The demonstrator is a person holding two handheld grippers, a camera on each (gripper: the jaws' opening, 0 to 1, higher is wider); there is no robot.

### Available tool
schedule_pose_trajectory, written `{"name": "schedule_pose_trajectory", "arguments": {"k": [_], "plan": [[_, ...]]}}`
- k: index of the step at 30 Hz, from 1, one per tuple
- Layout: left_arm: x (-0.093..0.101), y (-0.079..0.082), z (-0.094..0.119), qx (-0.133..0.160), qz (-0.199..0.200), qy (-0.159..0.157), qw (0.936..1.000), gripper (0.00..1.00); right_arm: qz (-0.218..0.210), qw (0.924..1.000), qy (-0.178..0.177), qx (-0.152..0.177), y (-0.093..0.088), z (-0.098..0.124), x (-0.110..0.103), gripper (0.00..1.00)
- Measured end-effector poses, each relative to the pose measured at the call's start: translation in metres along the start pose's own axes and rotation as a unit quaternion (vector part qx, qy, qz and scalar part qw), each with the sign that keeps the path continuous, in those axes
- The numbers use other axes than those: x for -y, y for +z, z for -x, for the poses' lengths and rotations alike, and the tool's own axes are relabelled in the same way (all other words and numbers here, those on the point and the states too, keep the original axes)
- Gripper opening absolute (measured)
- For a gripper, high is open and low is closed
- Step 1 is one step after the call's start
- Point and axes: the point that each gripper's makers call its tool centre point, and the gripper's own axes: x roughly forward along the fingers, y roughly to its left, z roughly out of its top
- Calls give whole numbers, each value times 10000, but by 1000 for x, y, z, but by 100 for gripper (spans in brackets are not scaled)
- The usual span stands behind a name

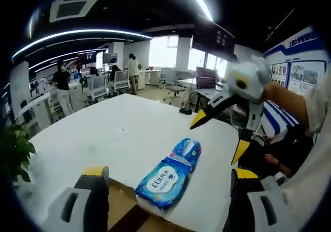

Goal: Operate the shoe box by opening the lid, removing the specified soft item, and placing it in the target area until the item is outside and the box remains undamaged.

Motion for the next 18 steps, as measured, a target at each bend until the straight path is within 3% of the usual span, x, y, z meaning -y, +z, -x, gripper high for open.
{"name": "schedule_pose_trajectory", "arguments": {"k": [18], "plan": [[-26, -35, 55, 146, 219, 529, 9983, 100, 445, 9976, 534, -42, 21, -40, -35, 60]]}}
